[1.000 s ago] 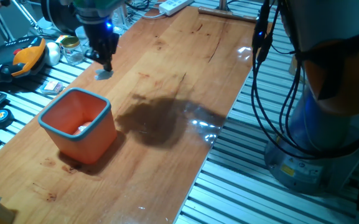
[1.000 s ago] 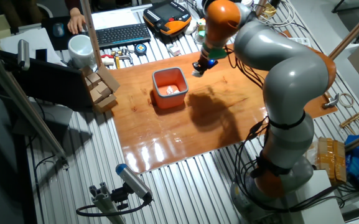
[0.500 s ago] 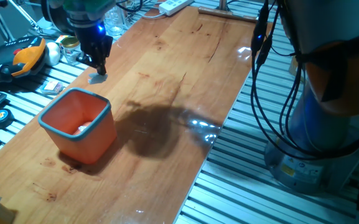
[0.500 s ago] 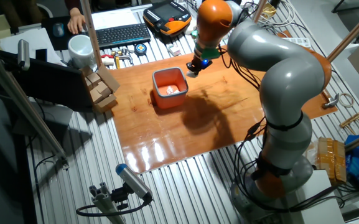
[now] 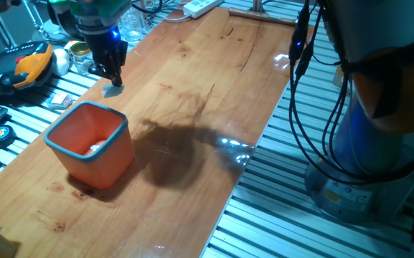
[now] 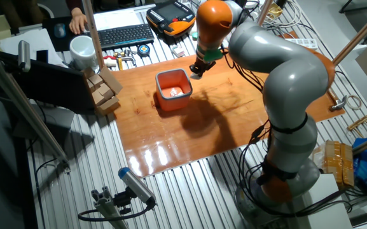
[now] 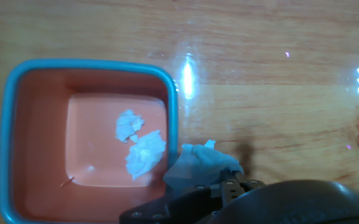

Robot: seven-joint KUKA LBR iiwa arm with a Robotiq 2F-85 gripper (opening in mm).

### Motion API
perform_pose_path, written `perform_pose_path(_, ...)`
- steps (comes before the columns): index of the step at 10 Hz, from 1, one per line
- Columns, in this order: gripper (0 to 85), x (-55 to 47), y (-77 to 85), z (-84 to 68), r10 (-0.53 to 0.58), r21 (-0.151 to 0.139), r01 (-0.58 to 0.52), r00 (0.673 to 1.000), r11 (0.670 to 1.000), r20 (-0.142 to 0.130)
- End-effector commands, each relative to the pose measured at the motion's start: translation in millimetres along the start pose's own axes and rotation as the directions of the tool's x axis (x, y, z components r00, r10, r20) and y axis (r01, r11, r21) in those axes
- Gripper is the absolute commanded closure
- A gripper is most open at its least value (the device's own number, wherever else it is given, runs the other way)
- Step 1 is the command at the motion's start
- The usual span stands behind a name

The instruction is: Put the garbage in the trash can

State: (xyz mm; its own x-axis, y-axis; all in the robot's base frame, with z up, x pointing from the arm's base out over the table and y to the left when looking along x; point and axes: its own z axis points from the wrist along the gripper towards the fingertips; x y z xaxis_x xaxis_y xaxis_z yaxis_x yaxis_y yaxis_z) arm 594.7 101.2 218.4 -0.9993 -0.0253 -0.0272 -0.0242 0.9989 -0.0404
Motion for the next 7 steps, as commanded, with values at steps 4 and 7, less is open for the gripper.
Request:
perform_pose_path(4,85.0,-2.2,5.1,-2.9,0.015,-0.017,-0.015,1.000,1.000,-0.017)
perform_pose_path(7,85.0,-7.5,30.1,-16.3,0.011,-0.034,-0.012,1.000,0.999,-0.026)
